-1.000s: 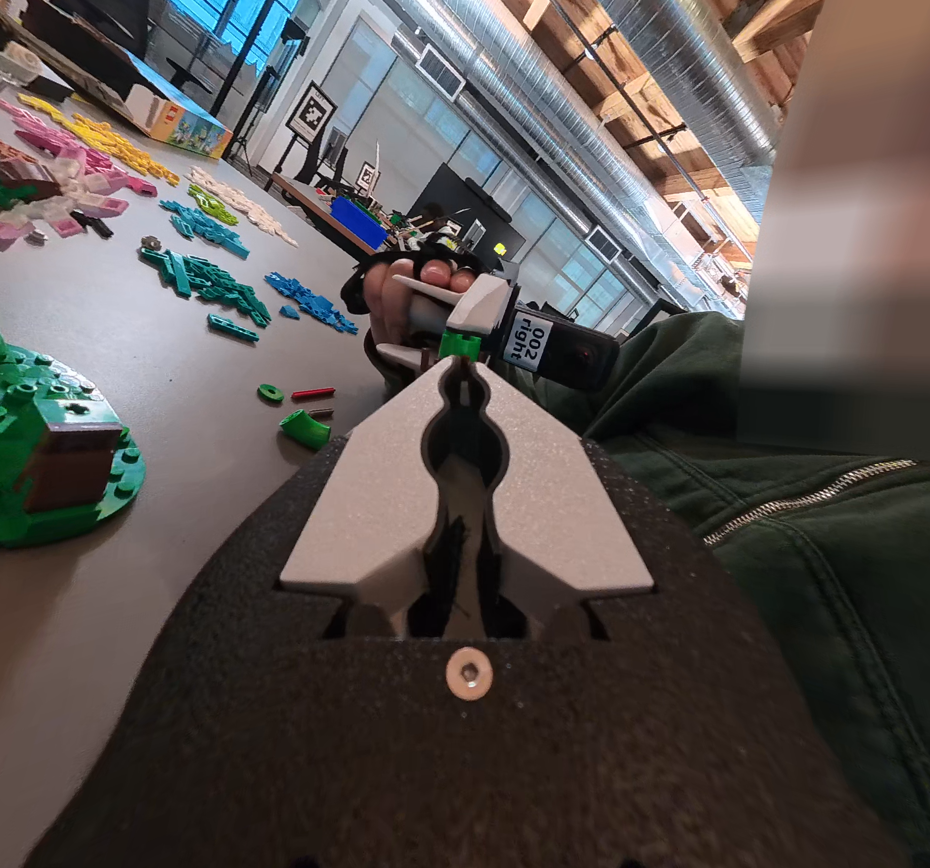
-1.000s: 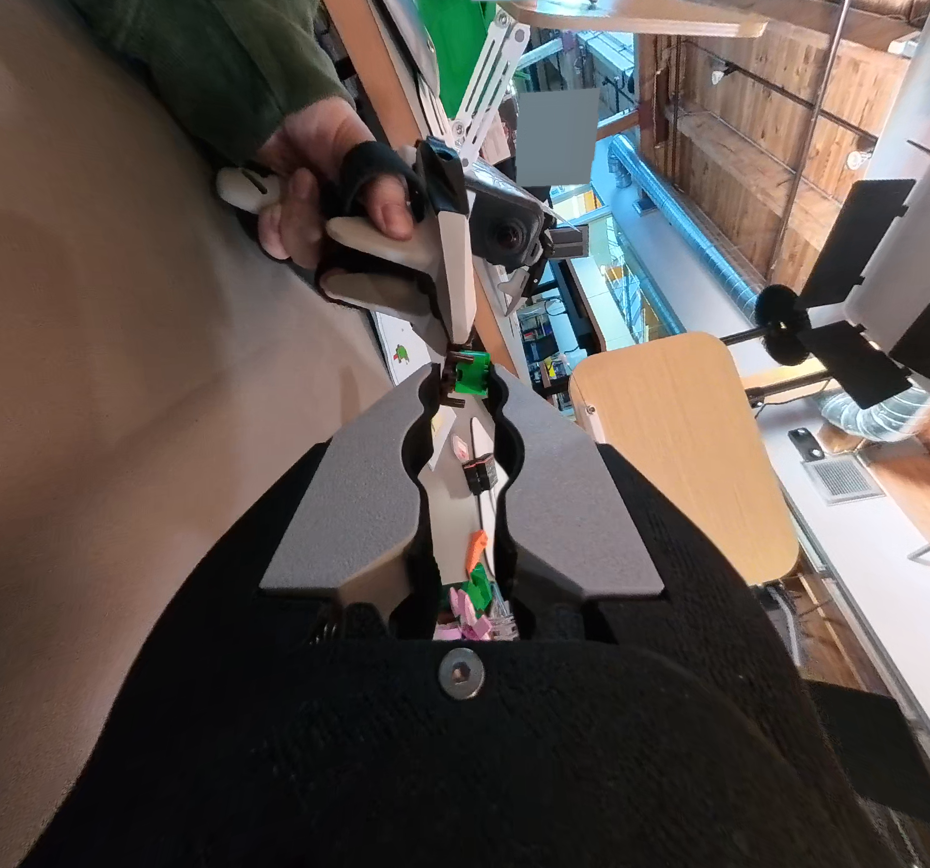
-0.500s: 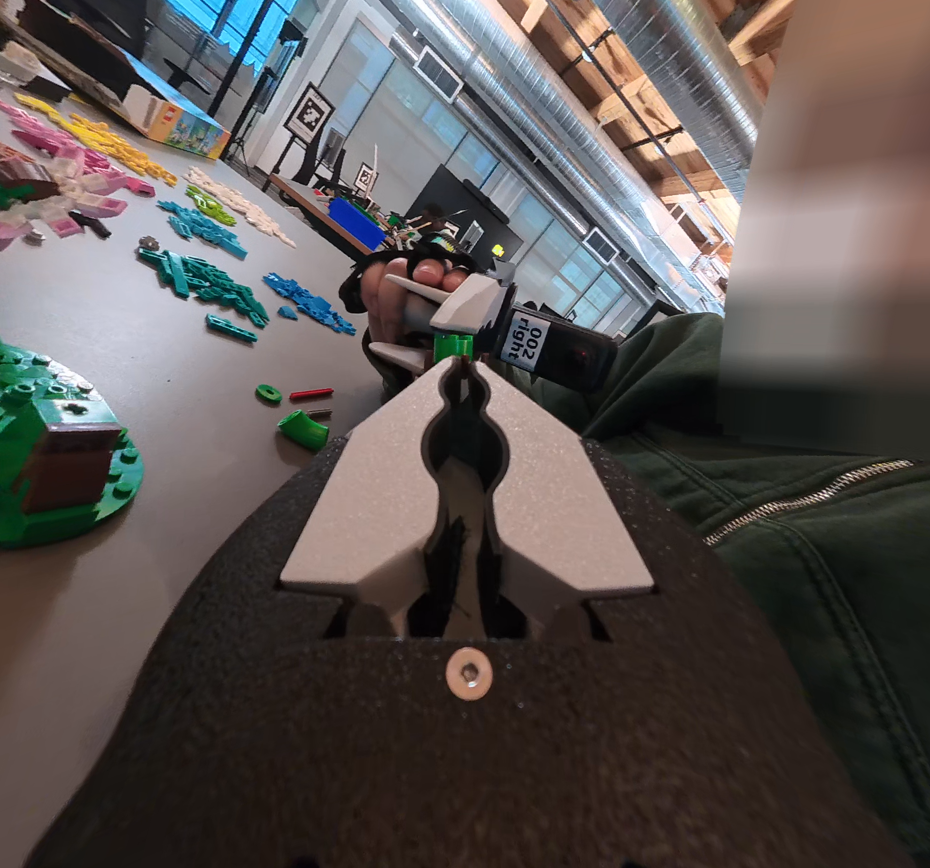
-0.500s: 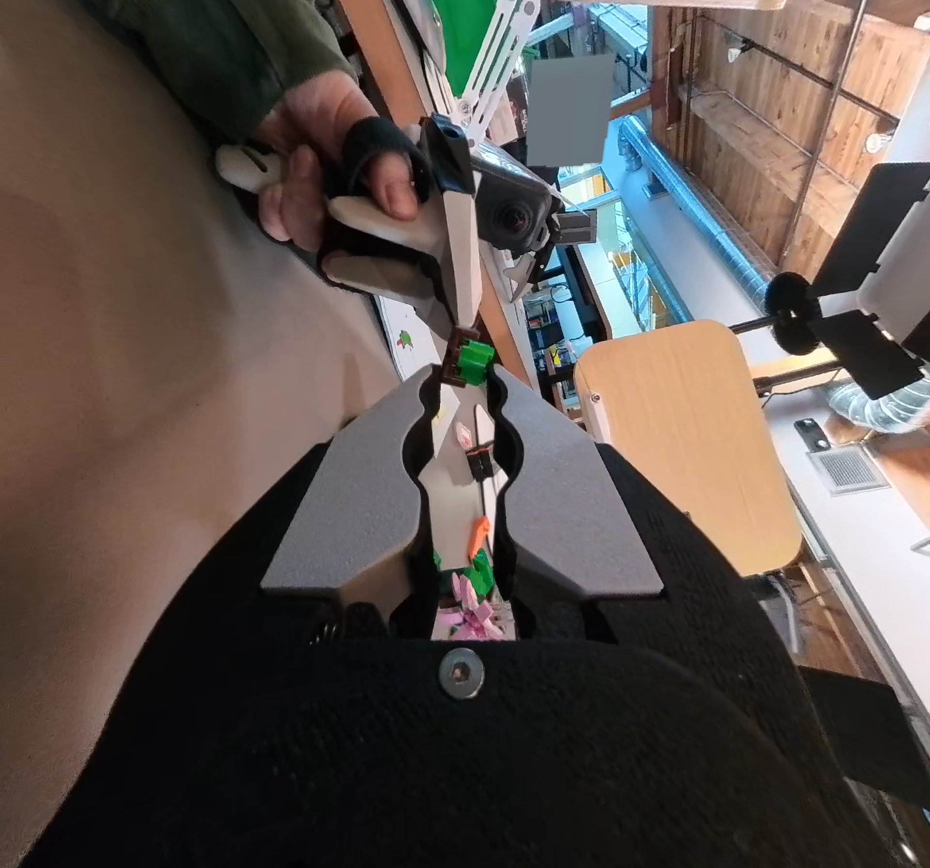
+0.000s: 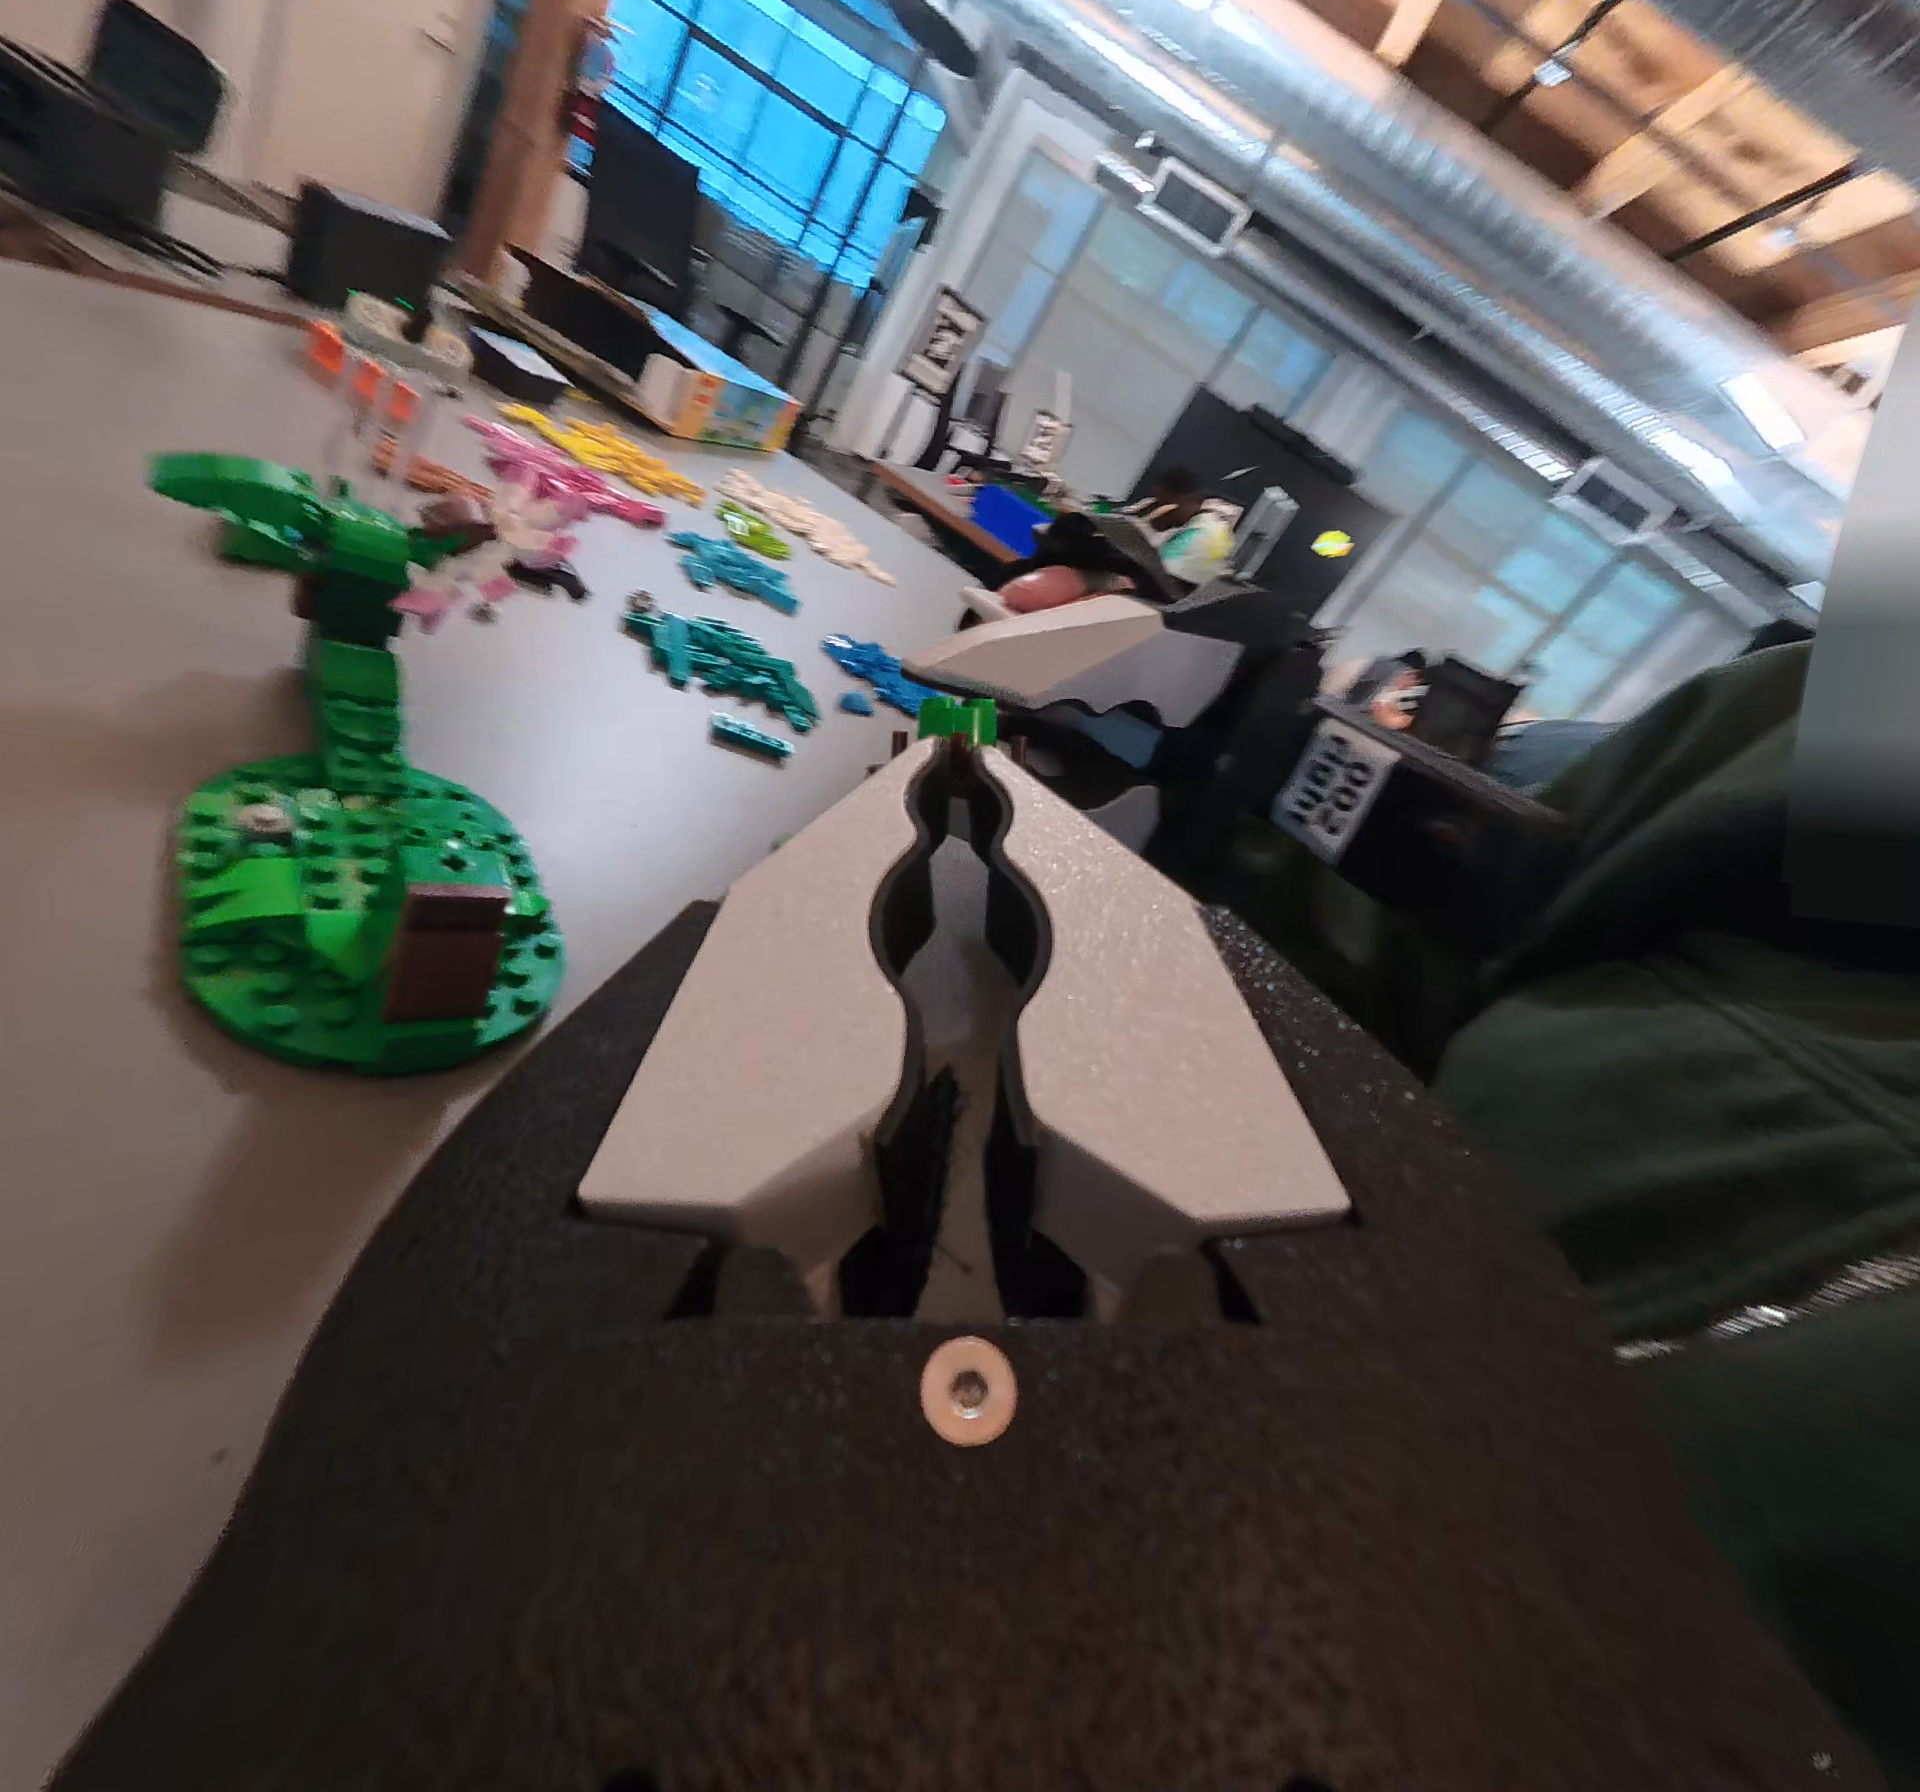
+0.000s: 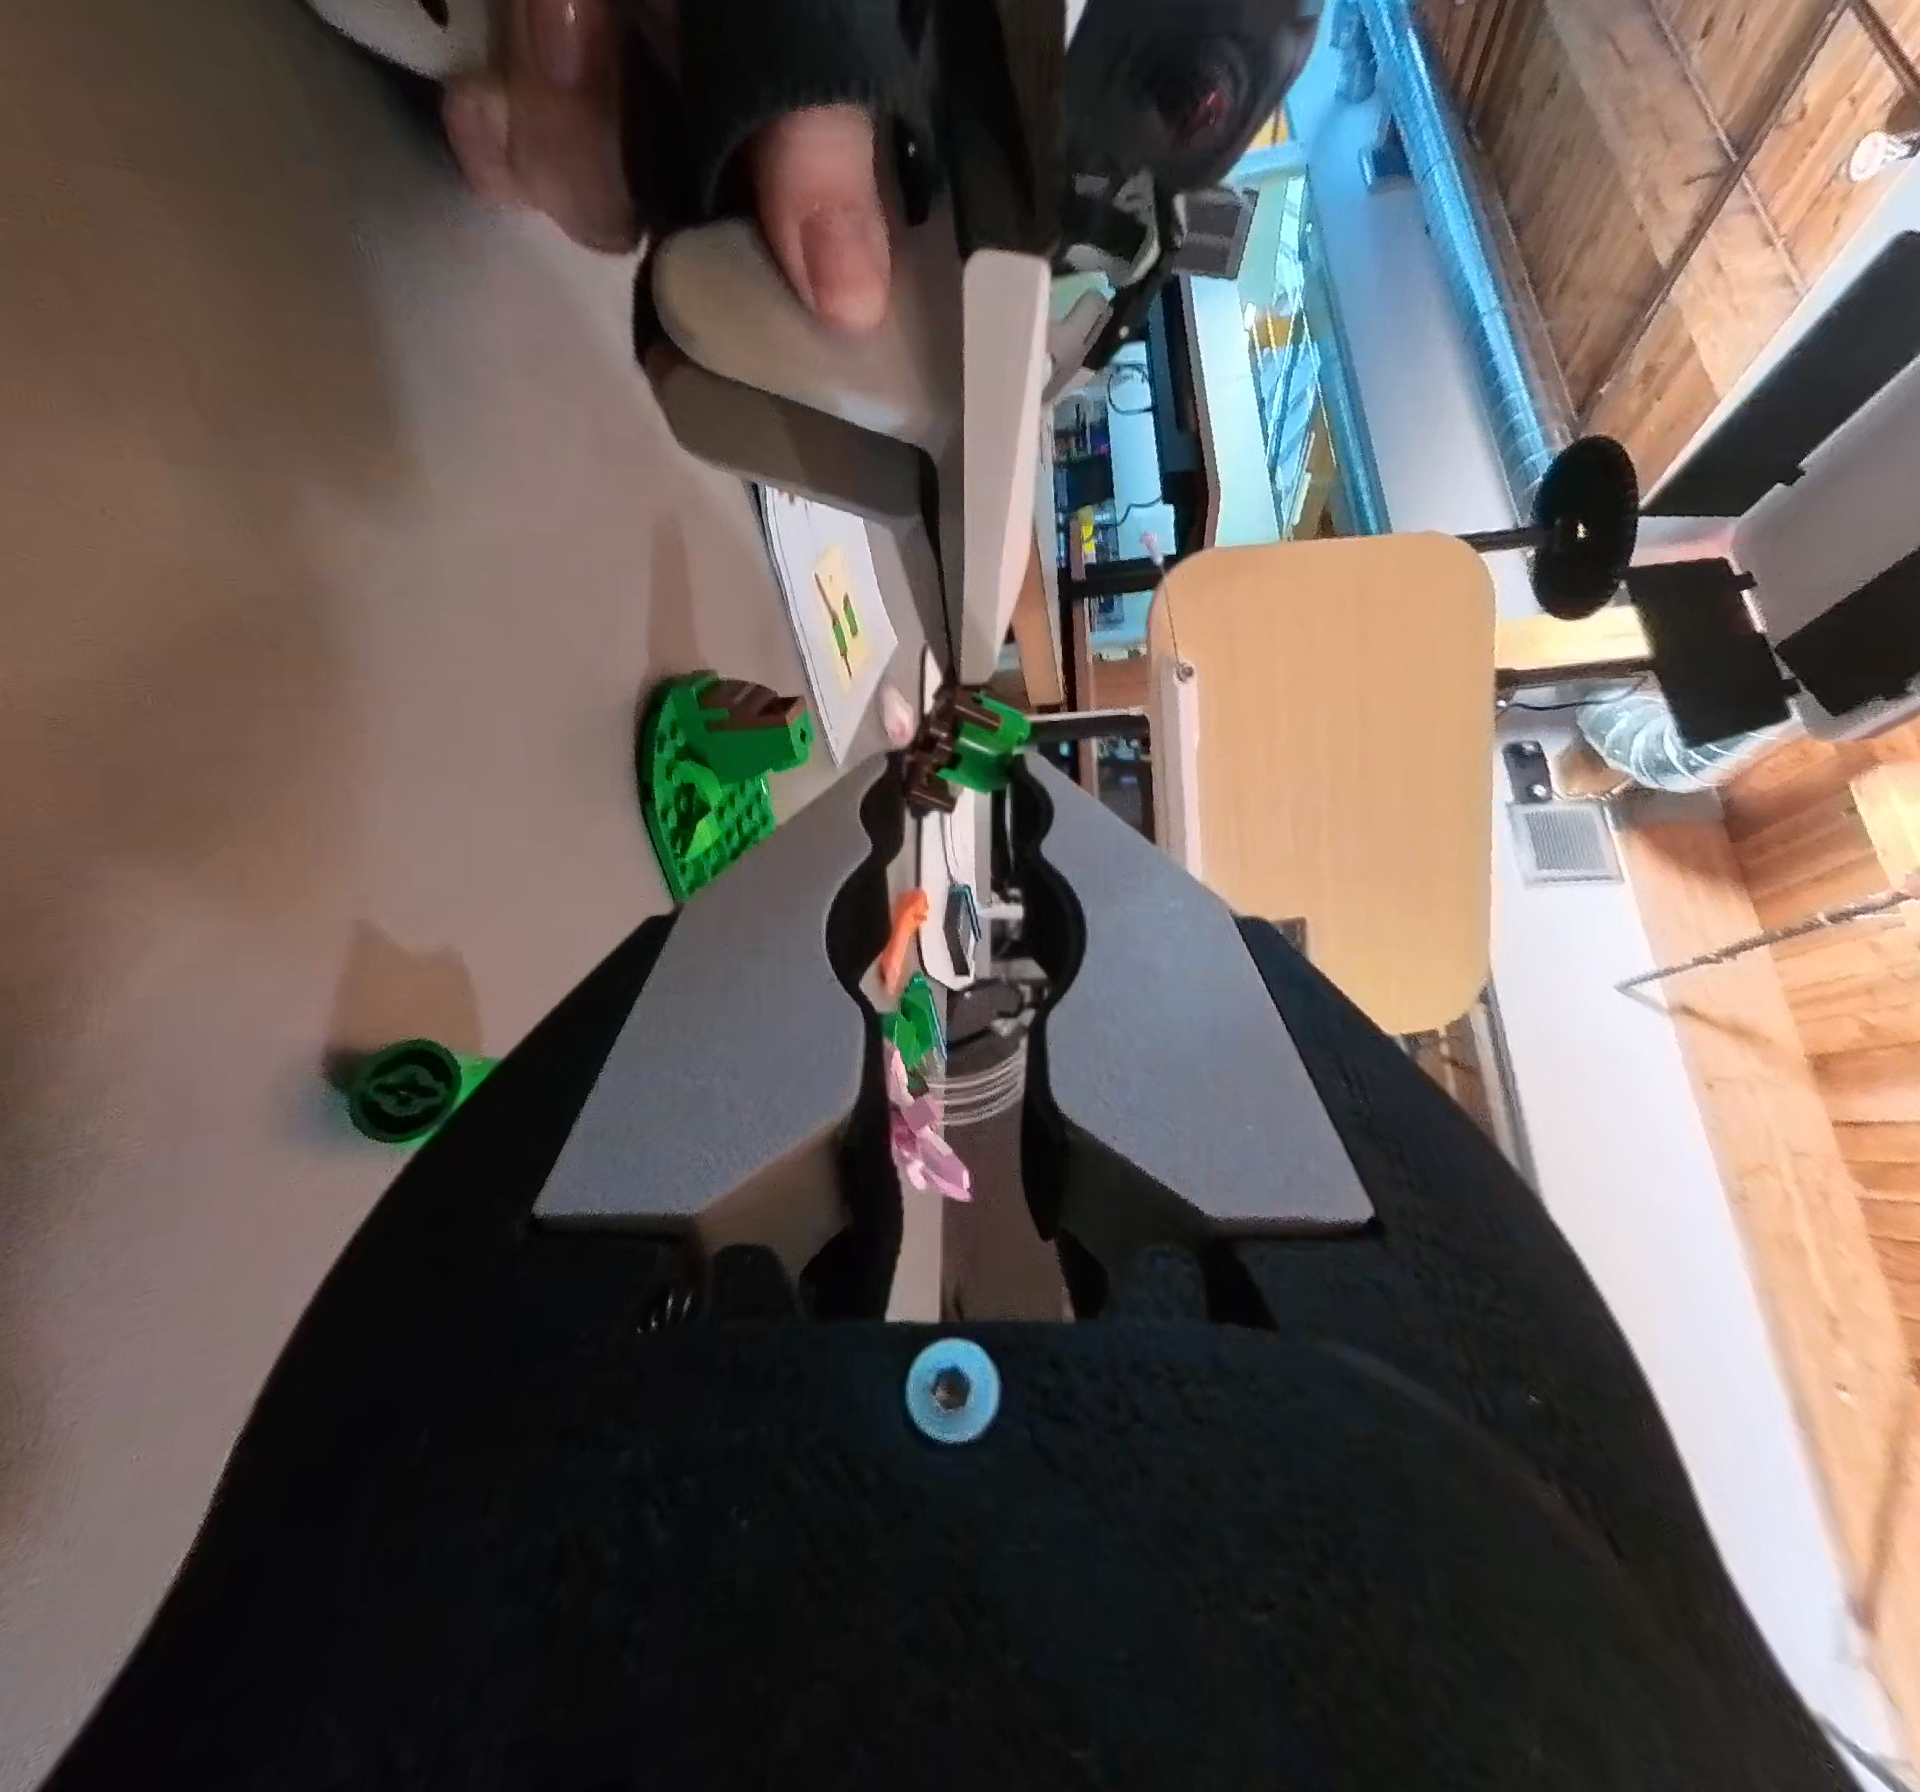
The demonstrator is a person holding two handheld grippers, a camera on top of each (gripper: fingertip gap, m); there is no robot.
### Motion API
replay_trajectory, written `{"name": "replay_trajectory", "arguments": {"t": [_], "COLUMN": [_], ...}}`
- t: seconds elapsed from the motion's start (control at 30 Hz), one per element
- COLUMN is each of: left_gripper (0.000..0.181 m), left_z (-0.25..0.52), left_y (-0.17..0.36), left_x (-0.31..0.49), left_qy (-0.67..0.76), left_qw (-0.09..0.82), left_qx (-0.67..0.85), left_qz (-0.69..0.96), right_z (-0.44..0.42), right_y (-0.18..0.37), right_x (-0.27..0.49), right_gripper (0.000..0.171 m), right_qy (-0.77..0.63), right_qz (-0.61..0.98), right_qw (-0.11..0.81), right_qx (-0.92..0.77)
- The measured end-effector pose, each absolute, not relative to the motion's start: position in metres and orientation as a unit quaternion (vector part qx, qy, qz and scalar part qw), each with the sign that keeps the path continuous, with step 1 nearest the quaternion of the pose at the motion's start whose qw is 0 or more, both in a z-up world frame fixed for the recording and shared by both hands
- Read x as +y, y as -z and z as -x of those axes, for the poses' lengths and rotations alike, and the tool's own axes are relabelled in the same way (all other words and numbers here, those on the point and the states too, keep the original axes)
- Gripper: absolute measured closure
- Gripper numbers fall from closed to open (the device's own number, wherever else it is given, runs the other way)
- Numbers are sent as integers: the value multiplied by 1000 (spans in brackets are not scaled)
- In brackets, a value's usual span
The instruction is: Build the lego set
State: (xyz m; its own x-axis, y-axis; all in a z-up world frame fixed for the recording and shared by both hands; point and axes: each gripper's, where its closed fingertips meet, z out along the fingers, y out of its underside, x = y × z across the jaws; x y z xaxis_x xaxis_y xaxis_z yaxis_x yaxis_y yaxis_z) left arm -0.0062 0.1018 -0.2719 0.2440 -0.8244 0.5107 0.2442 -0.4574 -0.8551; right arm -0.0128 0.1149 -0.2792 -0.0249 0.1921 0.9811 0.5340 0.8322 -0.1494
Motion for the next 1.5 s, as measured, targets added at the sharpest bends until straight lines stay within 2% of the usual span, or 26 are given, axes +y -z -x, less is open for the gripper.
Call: {"name": "replay_trajectory", "arguments": {"t": [0.17,0.63,1.0,1.3,1.5], "left_gripper": [181,181,181,181,181], "left_z": [11,9,7,6,5], "left_y": [270,270,269,269,271], "left_x": [109,106,104,103,103], "left_qy": [540,546,551,556,557], "left_qw": [503,496,493,488,482], "left_qx": [213,221,225,229,228], "left_qz": [640,638,634,633,637], "right_z": [13,14,17,14,13], "right_y": [282,281,280,275,273], "right_x": [120,118,115,117,118], "right_gripper": [151,150,143,155,157], "right_qy": [157,130,124,129,206], "right_qz": [269,282,277,280,244], "right_qw": [639,645,653,657,651], "right_qx": [-703,-698,-695,-688,-688]}}
